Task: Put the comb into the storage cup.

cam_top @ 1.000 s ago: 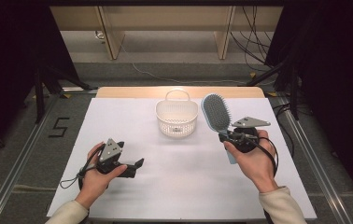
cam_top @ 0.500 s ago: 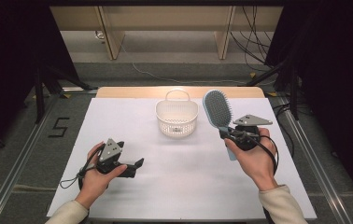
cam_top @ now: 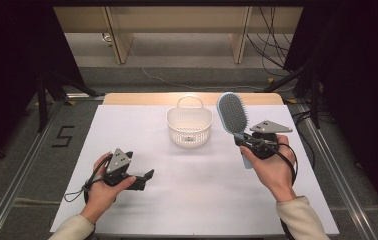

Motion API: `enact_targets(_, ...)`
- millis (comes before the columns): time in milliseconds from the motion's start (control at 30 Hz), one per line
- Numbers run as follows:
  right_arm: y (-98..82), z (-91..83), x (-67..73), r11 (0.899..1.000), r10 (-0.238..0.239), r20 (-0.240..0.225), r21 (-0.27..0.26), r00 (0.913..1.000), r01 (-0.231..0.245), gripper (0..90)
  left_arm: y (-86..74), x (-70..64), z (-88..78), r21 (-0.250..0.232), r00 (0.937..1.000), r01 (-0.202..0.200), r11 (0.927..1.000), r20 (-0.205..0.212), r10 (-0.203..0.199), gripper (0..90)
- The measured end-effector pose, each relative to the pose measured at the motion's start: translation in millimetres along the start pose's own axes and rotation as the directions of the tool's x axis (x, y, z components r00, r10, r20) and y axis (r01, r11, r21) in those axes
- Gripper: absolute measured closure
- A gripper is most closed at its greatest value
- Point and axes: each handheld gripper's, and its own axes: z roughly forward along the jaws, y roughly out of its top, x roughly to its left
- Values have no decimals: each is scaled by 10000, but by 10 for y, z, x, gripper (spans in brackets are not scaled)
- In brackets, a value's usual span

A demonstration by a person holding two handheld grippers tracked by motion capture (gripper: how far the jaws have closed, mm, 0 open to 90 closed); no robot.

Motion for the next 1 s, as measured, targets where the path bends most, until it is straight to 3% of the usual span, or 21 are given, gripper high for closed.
enact_targets(1000,76,26,-47,9973,175,154,-717,9997,-164,706,0,3,1,-15,10000,4,10000,0,-4,4)
